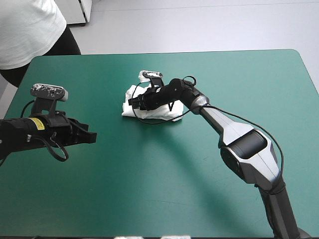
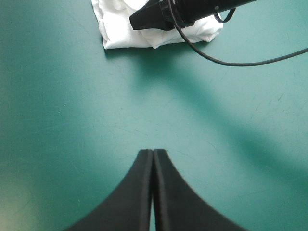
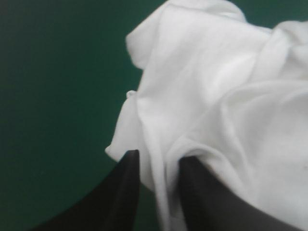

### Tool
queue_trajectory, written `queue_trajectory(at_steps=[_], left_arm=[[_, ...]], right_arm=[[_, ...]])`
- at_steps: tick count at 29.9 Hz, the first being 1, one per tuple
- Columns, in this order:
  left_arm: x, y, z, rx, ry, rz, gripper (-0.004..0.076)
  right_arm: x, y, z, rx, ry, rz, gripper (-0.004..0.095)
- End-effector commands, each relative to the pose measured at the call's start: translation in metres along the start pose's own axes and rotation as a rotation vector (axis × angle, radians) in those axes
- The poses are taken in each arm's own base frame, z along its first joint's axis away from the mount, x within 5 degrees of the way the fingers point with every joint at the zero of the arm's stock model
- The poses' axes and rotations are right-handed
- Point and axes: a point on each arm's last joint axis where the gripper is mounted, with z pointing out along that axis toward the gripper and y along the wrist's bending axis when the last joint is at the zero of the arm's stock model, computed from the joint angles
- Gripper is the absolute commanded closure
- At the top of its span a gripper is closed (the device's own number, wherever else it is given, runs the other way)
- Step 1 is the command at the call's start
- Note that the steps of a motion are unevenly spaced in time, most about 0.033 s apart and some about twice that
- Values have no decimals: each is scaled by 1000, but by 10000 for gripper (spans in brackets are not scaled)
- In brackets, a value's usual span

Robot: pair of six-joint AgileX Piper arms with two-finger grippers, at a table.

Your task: Fold the cloth

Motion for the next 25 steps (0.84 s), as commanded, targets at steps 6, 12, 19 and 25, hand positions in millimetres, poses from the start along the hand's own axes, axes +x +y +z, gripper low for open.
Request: queue_trajectory(at_steps=[6,12,19,25], left_arm=[[2,-4,-10,25,3,-5,734],[0,-4,-10,25,-16,-5,734],[-3,-4,-10,27,-59,-2,734],[-7,-4,-11,27,-99,-3,734]], right_arm=[[-53,50,-88,-65,-115,-57,334],[-59,35,-127,88,-60,-72,361],[-59,-9,-151,243,43,-28,364],[-57,-39,-156,320,66,10,365]])
